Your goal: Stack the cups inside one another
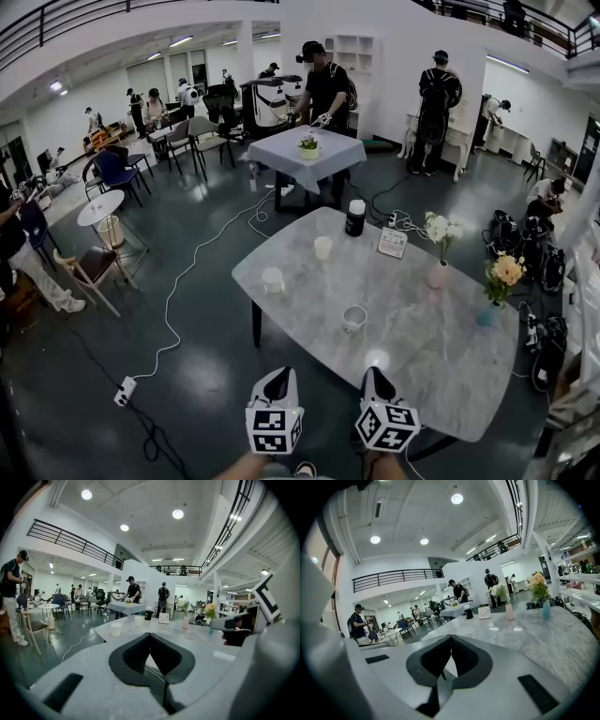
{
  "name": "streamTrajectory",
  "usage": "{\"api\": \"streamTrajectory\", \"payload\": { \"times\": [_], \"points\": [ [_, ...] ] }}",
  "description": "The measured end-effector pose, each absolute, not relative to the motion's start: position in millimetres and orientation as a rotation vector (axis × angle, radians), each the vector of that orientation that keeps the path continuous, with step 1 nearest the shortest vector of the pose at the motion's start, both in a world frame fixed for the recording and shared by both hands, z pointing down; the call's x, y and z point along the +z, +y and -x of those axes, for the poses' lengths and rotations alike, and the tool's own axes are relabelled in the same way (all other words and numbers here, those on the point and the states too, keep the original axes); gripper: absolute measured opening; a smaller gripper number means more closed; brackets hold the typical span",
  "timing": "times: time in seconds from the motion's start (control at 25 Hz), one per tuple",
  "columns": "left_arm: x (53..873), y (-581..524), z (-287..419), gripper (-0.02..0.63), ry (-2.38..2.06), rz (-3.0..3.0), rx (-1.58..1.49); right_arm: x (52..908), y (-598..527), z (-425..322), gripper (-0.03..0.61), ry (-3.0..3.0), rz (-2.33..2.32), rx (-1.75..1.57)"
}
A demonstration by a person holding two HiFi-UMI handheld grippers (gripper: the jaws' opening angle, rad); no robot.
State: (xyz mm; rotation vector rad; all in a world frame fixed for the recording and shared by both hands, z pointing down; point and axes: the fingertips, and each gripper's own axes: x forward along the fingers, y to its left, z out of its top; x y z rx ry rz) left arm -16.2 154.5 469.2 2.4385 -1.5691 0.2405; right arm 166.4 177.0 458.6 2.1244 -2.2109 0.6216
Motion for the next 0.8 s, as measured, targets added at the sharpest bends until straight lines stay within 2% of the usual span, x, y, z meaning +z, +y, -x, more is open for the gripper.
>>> {"api": "streamTrajectory", "payload": {
  "times": [0.44, 0.8],
  "points": [
    [477.2, 138.0, 3.4, -0.002, -1.548, -2.454, 0.300, 478.1, 161.3, -174.8, 0.006, -2.201, -2.141, 0.714],
    [481.5, 79.5, -10.9, -0.002, -1.485, -2.501, 0.276, 483.6, 115.3, -180.7, 0.006, -2.150, -2.185, 0.712]
  ]
}}
